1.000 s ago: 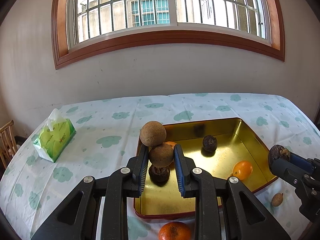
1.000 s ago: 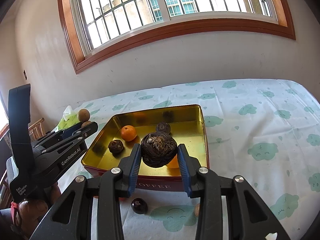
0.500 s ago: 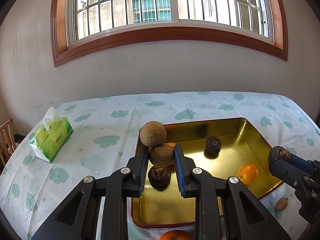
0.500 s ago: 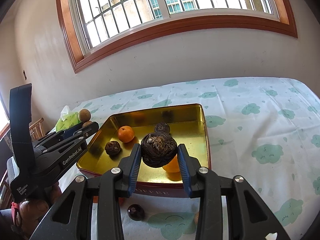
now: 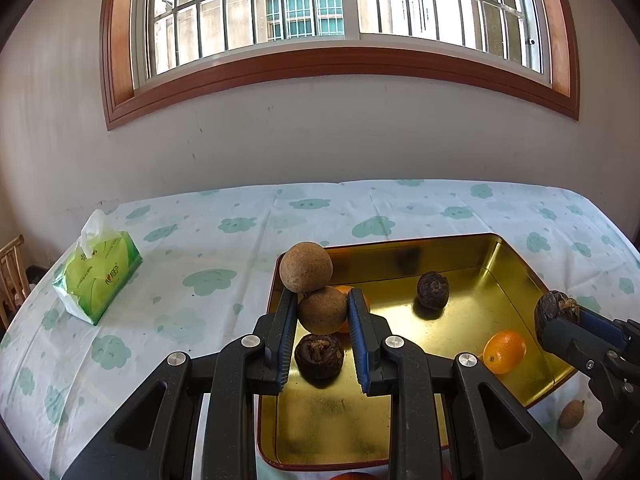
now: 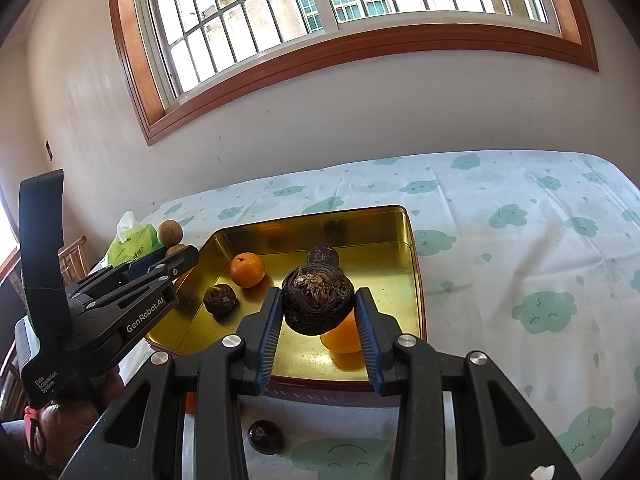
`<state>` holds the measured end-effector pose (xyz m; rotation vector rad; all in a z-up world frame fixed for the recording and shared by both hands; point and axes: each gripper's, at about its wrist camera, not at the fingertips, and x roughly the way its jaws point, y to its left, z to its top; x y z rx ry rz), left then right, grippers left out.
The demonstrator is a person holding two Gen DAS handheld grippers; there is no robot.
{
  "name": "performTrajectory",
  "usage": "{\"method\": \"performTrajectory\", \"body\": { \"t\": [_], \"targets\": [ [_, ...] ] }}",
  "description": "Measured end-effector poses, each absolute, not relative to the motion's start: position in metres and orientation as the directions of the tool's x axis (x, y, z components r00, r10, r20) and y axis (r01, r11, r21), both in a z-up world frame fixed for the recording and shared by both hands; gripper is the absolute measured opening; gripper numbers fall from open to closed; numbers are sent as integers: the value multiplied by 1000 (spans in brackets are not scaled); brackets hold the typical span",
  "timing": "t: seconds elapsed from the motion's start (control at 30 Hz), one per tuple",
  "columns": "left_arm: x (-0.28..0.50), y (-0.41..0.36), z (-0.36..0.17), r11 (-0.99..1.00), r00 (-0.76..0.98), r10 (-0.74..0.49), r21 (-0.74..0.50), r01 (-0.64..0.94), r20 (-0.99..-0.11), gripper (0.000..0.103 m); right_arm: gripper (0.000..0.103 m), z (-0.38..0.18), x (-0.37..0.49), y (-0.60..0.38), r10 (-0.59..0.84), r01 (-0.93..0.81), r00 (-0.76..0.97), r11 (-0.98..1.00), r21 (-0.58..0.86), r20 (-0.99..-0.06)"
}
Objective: Organize fruits
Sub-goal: 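Lower the fruits into the tin and open both tools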
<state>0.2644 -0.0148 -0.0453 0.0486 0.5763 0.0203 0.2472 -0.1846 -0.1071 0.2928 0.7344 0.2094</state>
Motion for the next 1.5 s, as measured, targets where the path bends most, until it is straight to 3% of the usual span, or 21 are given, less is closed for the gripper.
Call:
{"method": "performTrajectory", "body": {
  "t": [1.5],
  "targets": [
    [280,-12,-50,999,843,34,43,-13,-537,26,34,-120,265,-183,289,-78,722,937,341,-629]
  ]
}}
